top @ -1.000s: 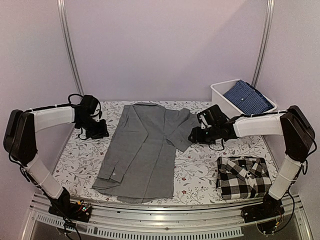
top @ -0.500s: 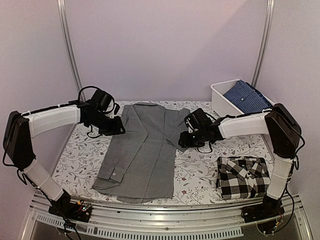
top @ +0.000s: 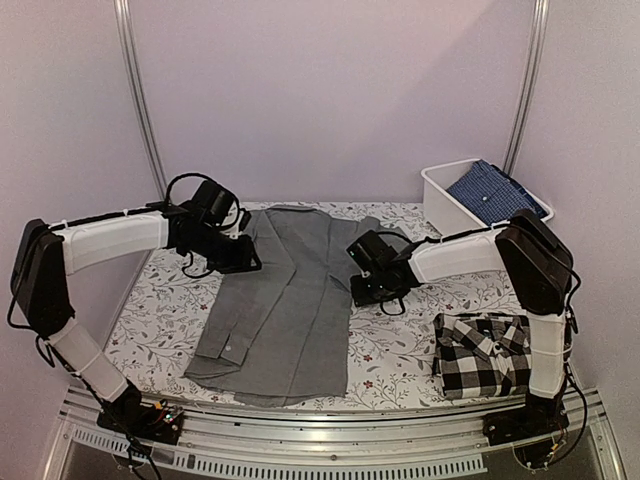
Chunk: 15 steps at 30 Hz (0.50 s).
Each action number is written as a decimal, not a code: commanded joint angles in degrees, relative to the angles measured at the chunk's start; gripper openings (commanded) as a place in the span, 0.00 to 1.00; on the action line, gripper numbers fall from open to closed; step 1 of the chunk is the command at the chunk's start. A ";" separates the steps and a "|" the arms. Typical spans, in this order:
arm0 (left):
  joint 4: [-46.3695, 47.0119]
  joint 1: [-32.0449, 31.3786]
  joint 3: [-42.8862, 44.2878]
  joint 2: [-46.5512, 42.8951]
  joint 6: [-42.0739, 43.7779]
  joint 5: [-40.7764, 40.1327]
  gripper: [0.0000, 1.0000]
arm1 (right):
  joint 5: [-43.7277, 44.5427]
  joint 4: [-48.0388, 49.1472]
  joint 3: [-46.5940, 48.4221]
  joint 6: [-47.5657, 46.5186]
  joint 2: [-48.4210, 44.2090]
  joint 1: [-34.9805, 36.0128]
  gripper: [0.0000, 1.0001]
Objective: Fold and stack the long sleeve shirts
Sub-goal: Pick up the sleeve from the 1/3-folded shirt.
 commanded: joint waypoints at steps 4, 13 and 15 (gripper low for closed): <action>1.30 -2.33 2.85 1.43 0.53 0.82 0.31 | 2.46 -4.72 -0.20 0.15 1.31 0.41 0.19; 4.99 -5.56 4.43 1.68 3.21 2.96 0.31 | 5.43 -7.67 0.98 -0.99 -6.61 0.33 0.00; 6.22 -6.37 4.86 1.72 4.05 3.43 0.31 | 5.86 -8.25 1.01 -1.45 -9.21 0.33 0.00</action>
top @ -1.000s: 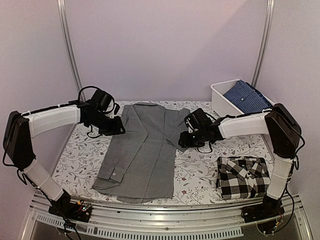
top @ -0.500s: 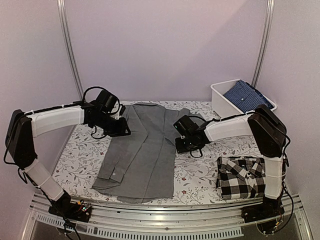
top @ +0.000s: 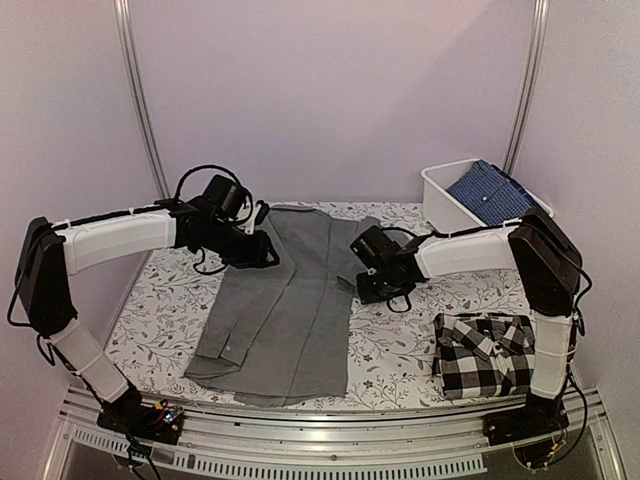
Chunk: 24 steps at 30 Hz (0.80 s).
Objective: Fold and stack the long sleeve shirts
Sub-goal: Pick up the sleeve from the 1/3-folded shirt, then pass from the right arm to the left
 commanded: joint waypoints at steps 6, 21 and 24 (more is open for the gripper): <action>7.86 -4.14 4.53 1.63 6.05 4.69 0.31 | 2.23 -4.33 0.77 -3.77 -13.85 0.60 0.00; 16.59 -15.08 8.74 4.83 31.47 -6.03 0.43 | -5.07 -2.32 -3.78 -11.72 -28.29 1.36 0.00; 19.58 -16.36 5.82 4.57 38.52 -11.97 0.45 | -5.14 -2.50 -4.68 -12.26 -30.18 1.36 0.00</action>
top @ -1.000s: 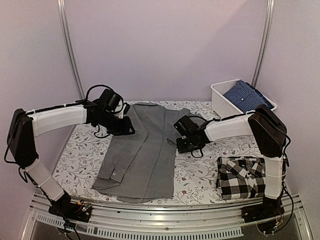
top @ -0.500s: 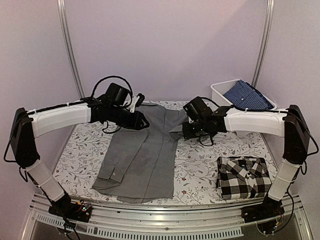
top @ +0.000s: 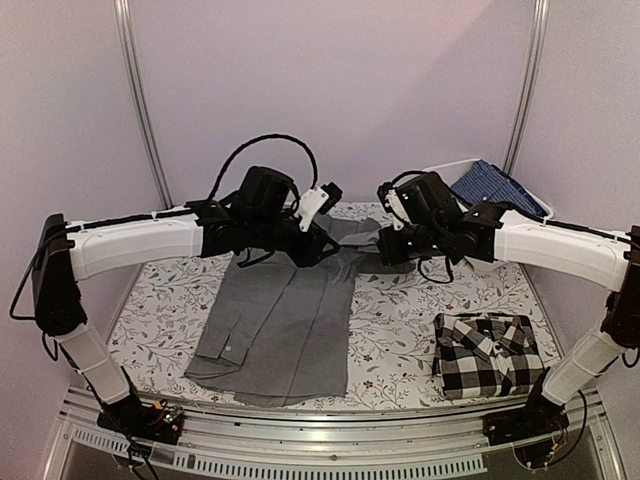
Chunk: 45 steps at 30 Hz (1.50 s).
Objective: Fold and stack the long sleeve shirts
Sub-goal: Pass from the right arm to the left
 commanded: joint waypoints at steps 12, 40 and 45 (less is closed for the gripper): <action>28.96 -4.58 -16.37 -3.80 33.41 -16.70 0.49 | -2.40 0.12 -2.61 -2.57 -6.00 0.40 0.00; 28.59 -8.74 -10.29 3.31 40.07 -10.83 0.47 | -4.14 0.82 -1.33 -2.60 -4.88 0.46 0.00; 29.00 -9.06 -9.19 4.27 39.74 -11.00 0.46 | -4.59 0.73 -0.71 -2.55 -4.40 0.40 0.00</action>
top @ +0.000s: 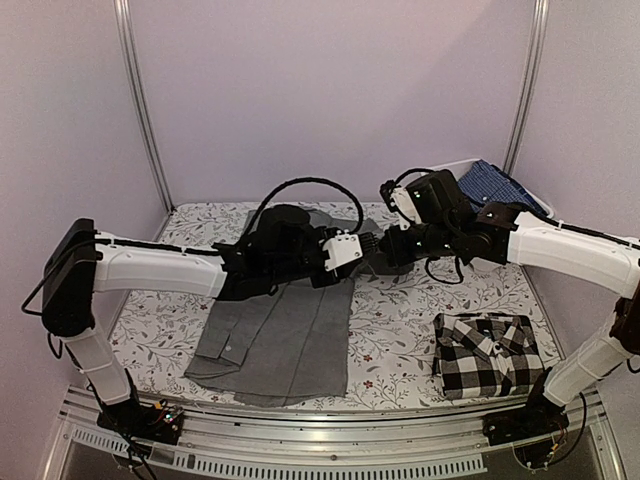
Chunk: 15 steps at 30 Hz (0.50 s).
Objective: Fold and stack the long sleeve shirts
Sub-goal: Pass from the right arm to the left
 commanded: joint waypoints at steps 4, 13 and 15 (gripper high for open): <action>1.61 -1.20 2.40 1.48 -0.41 0.12 0.46 | -1.95 1.06 1.55 0.56 0.02 0.29 0.00; 2.06 -1.28 3.37 2.21 -3.84 0.90 0.25 | -3.94 1.51 1.59 2.67 1.07 0.29 0.00; 1.87 -1.22 3.85 2.69 -4.45 0.76 0.20 | -4.32 1.86 1.52 2.94 1.32 0.29 0.00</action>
